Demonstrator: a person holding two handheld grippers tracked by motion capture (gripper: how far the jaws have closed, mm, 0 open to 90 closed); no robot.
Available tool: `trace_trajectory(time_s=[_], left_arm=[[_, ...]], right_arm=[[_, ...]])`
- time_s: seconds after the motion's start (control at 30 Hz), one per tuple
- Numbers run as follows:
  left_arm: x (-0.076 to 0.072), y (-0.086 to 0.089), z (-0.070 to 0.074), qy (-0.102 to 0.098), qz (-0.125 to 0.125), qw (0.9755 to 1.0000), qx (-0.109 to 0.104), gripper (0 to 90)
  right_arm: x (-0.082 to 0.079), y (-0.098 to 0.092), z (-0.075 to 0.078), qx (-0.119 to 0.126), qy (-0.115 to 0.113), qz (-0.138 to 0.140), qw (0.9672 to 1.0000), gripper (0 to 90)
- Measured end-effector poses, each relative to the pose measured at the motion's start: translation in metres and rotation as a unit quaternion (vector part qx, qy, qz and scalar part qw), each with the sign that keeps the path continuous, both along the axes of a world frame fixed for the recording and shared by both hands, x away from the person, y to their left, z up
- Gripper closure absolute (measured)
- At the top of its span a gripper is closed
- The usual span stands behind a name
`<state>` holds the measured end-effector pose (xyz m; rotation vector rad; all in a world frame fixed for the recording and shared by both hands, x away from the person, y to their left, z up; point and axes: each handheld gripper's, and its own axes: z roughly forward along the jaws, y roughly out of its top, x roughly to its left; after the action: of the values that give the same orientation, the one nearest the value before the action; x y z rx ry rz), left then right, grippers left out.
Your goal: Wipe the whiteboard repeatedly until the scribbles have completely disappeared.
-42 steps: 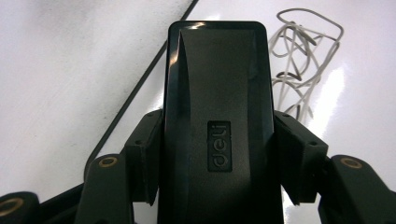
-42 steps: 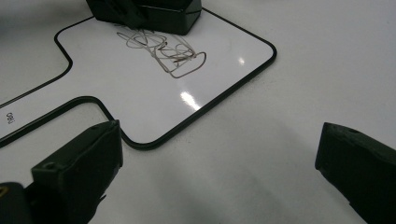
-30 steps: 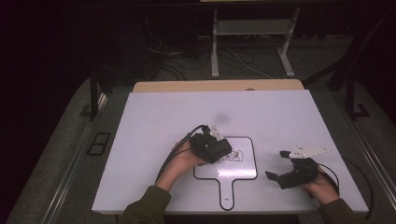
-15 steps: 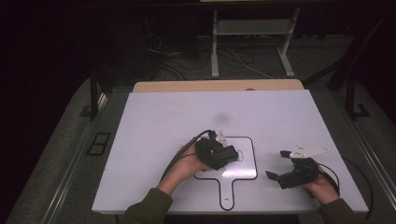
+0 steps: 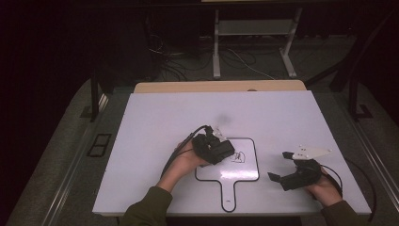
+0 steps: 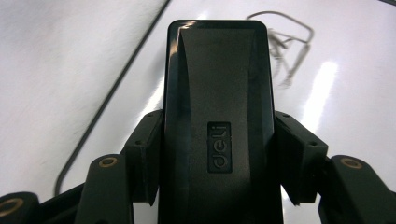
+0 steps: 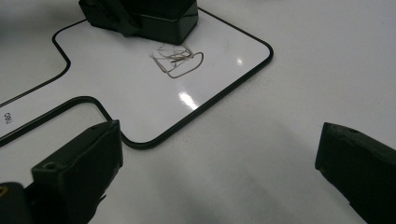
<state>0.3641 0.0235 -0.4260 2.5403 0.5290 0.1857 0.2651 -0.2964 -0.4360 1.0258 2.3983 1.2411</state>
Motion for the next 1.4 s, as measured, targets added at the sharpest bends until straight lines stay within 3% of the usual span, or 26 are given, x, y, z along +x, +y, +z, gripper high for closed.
trace_trajectory(time_s=[0.6,0.77,1.17,1.4], left_arm=[[0.019,0.028,0.002,-0.01,0.058,0.9982,0.017,39.8],[0.017,0.026,0.002,-0.009,0.052,0.9984,0.019,39.8],[-0.015,0.021,0.002,0.004,0.02,0.9997,0.012,39.7],[-0.001,0.031,0.003,-0.01,0.045,0.9987,0.024,39.8]], right_arm=[[-0.001,-0.001,0.0,-0.002,0.0,-0.004,1.0,0.0],[-0.001,-0.001,0.0,-0.002,0.0,-0.004,1.0,0.0],[-0.001,-0.001,0.0,-0.002,-0.002,-0.005,1.0,0.0],[-0.001,-0.001,0.001,-0.004,-0.003,-0.006,1.0,0.0]])
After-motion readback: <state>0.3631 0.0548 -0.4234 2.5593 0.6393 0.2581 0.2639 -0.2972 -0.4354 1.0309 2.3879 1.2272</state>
